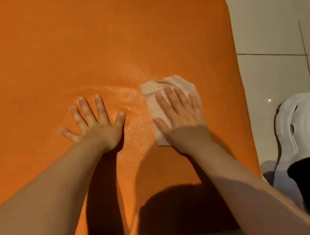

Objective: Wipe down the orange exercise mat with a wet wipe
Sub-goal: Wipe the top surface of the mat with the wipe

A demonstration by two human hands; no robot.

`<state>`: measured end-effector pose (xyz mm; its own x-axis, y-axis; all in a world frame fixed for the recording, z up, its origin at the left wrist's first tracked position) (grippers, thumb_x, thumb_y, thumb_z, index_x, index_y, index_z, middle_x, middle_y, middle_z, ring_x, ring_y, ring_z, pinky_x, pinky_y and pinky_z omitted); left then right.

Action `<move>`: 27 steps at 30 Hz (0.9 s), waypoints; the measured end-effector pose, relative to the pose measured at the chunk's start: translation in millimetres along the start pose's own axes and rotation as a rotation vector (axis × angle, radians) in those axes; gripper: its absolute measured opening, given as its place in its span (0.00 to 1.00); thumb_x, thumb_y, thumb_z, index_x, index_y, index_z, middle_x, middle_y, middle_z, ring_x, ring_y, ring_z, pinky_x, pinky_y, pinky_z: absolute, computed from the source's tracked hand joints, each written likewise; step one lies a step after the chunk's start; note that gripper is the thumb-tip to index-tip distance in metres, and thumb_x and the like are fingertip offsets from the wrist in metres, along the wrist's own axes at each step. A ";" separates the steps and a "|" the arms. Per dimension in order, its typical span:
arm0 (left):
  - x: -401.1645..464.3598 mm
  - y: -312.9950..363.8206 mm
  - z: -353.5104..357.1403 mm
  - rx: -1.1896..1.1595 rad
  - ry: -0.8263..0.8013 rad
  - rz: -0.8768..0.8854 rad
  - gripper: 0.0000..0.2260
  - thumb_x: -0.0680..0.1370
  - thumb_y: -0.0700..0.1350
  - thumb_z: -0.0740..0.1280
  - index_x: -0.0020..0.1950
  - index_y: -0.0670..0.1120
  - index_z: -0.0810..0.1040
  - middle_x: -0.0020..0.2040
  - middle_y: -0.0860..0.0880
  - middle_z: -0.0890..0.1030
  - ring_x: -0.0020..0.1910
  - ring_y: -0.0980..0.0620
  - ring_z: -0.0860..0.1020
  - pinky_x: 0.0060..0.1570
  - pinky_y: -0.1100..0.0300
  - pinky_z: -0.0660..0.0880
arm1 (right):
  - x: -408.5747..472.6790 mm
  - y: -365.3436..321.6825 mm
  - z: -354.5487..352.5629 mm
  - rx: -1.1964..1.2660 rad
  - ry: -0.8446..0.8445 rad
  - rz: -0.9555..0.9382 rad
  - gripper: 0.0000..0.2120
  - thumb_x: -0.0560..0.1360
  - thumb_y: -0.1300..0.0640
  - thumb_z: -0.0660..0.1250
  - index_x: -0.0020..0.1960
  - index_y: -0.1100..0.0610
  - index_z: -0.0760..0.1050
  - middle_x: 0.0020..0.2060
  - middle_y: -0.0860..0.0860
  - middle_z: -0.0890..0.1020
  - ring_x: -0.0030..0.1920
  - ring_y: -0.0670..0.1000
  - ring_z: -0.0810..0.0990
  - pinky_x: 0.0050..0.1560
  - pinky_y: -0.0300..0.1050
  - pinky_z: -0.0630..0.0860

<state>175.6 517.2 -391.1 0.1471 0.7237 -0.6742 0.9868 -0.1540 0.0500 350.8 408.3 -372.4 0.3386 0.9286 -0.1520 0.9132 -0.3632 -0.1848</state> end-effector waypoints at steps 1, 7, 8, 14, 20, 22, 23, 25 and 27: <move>0.1 0.6 -0.4 0.007 -0.013 0.001 0.36 0.77 0.71 0.41 0.75 0.57 0.26 0.74 0.49 0.22 0.74 0.45 0.25 0.71 0.31 0.34 | -5.4 34.8 -2.2 0.006 -0.031 0.129 0.29 0.82 0.39 0.46 0.79 0.45 0.43 0.80 0.48 0.46 0.78 0.47 0.40 0.77 0.52 0.37; -1.4 2.2 -2.4 0.067 -0.028 0.011 0.37 0.76 0.72 0.39 0.74 0.55 0.24 0.74 0.47 0.22 0.74 0.43 0.25 0.69 0.29 0.36 | -74.6 133.1 -20.2 0.085 0.023 0.638 0.31 0.82 0.40 0.41 0.81 0.52 0.44 0.80 0.54 0.46 0.79 0.55 0.43 0.78 0.56 0.42; -1.1 1.6 -2.9 0.073 -0.029 0.011 0.37 0.76 0.72 0.39 0.74 0.55 0.24 0.74 0.47 0.21 0.74 0.44 0.25 0.69 0.29 0.36 | -74.6 125.8 -16.3 0.076 0.009 0.656 0.30 0.83 0.41 0.42 0.81 0.53 0.42 0.80 0.55 0.44 0.79 0.55 0.42 0.78 0.56 0.41; -1.6 5.3 -5.9 0.063 -0.040 0.026 0.38 0.75 0.73 0.40 0.74 0.56 0.23 0.73 0.48 0.20 0.73 0.44 0.24 0.68 0.29 0.34 | -51.0 -20.4 9.1 0.065 0.006 0.345 0.31 0.81 0.42 0.45 0.80 0.53 0.49 0.79 0.56 0.52 0.79 0.57 0.47 0.76 0.59 0.41; -0.6 5.1 -5.5 0.060 -0.041 0.029 0.38 0.75 0.73 0.40 0.74 0.56 0.24 0.72 0.48 0.20 0.73 0.44 0.23 0.68 0.29 0.34 | -69.5 -18.0 18.1 0.088 -0.103 0.208 0.30 0.80 0.36 0.43 0.80 0.44 0.46 0.80 0.49 0.47 0.79 0.52 0.44 0.74 0.53 0.38; -0.6 4.9 -6.0 0.049 -0.033 0.034 0.38 0.75 0.73 0.40 0.74 0.56 0.23 0.72 0.48 0.19 0.73 0.44 0.23 0.68 0.29 0.34 | -83.3 36.9 10.2 0.085 -0.109 0.330 0.31 0.79 0.34 0.37 0.79 0.42 0.40 0.79 0.47 0.40 0.79 0.50 0.37 0.76 0.51 0.35; -0.5 5.2 -6.4 0.044 -0.025 0.038 0.38 0.75 0.73 0.40 0.74 0.56 0.24 0.72 0.48 0.20 0.73 0.44 0.23 0.68 0.29 0.34 | -93.8 64.5 6.7 0.082 -0.127 0.391 0.31 0.78 0.33 0.35 0.79 0.42 0.36 0.79 0.46 0.37 0.77 0.48 0.33 0.76 0.51 0.35; 0.0 5.9 -6.5 0.033 -0.005 0.046 0.38 0.75 0.73 0.40 0.74 0.56 0.24 0.73 0.48 0.20 0.73 0.44 0.23 0.68 0.29 0.34 | -117.5 105.8 -2.3 0.040 -0.146 0.446 0.32 0.78 0.33 0.34 0.78 0.43 0.33 0.78 0.47 0.35 0.77 0.47 0.31 0.77 0.52 0.37; 0.4 6.5 -6.8 0.018 0.015 0.059 0.38 0.75 0.73 0.41 0.75 0.56 0.25 0.73 0.48 0.21 0.73 0.44 0.24 0.68 0.29 0.33 | -138.0 125.3 -9.9 0.031 -0.132 0.476 0.32 0.78 0.35 0.36 0.78 0.46 0.37 0.79 0.49 0.40 0.78 0.49 0.37 0.78 0.55 0.41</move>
<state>182.5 521.1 -386.0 0.2064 0.7231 -0.6591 0.9749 -0.2092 0.0758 420.8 235.4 -365.0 0.6831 0.6423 -0.3476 0.6564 -0.7486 -0.0934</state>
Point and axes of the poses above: each hand's wrist, its own x-axis towards the middle knuckle, its own z-axis out of the palm, y = z × x, the point moved 10 cm from there along x, towards the middle knuckle
